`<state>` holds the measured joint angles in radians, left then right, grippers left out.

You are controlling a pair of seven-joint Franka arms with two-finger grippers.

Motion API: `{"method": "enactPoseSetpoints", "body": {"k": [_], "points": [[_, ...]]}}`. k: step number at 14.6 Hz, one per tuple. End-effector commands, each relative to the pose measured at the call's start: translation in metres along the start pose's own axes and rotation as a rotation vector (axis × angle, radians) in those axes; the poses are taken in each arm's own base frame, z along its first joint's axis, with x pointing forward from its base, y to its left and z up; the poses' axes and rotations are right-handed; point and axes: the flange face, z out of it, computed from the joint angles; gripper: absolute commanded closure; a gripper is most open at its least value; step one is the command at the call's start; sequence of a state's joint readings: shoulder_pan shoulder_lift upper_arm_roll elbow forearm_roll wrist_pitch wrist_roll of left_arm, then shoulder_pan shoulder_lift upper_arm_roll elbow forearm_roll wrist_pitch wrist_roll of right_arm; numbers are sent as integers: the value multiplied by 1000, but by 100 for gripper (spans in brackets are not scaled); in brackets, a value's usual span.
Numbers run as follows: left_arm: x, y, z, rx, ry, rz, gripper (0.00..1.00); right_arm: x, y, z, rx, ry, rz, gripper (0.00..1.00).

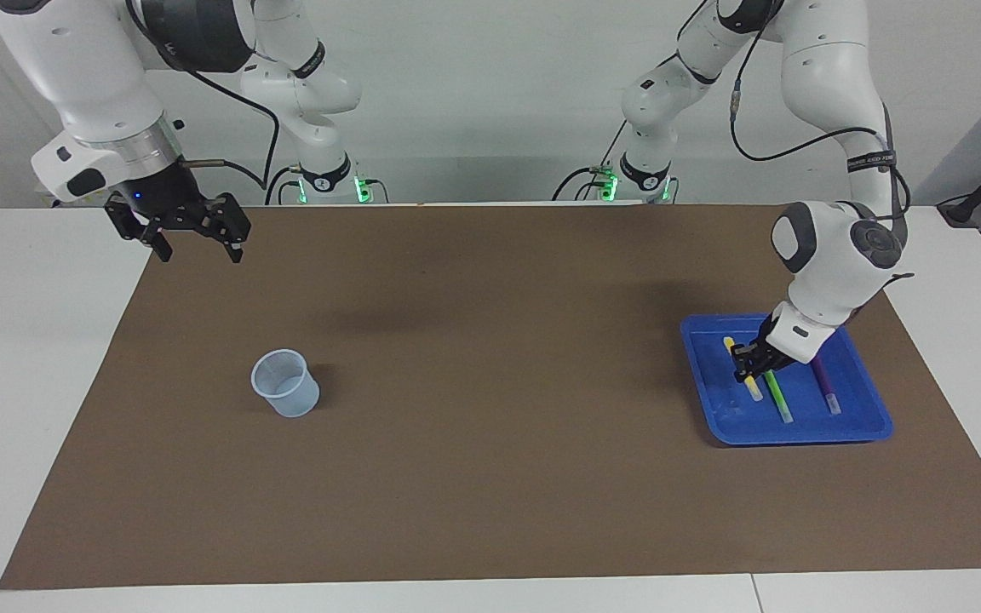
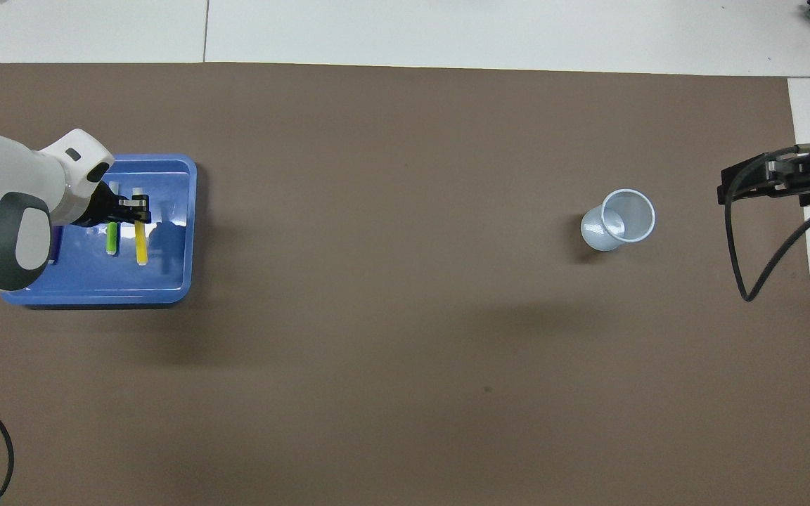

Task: Right arm passes pens to left for tray arrangement
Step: 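Lower the yellow pen into the blue tray and release with the left gripper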

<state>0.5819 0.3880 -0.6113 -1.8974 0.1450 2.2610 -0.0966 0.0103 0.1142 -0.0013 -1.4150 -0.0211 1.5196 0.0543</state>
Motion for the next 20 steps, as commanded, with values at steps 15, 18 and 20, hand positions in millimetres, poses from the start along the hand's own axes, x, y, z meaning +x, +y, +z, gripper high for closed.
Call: {"method": "enactPoseSetpoints", "body": {"k": [15, 18, 20], "points": [[-14, -11, 26, 11, 31, 3, 70, -21, -27, -12, 29, -21, -63, 0], [-13, -11, 25, 11, 34, 3, 61, -23, -48, -14, 31, -10, -92, 0], [-11, -12, 22, 12, 31, -6, 51, -26, -54, -17, 40, -10, -56, 0]]}}
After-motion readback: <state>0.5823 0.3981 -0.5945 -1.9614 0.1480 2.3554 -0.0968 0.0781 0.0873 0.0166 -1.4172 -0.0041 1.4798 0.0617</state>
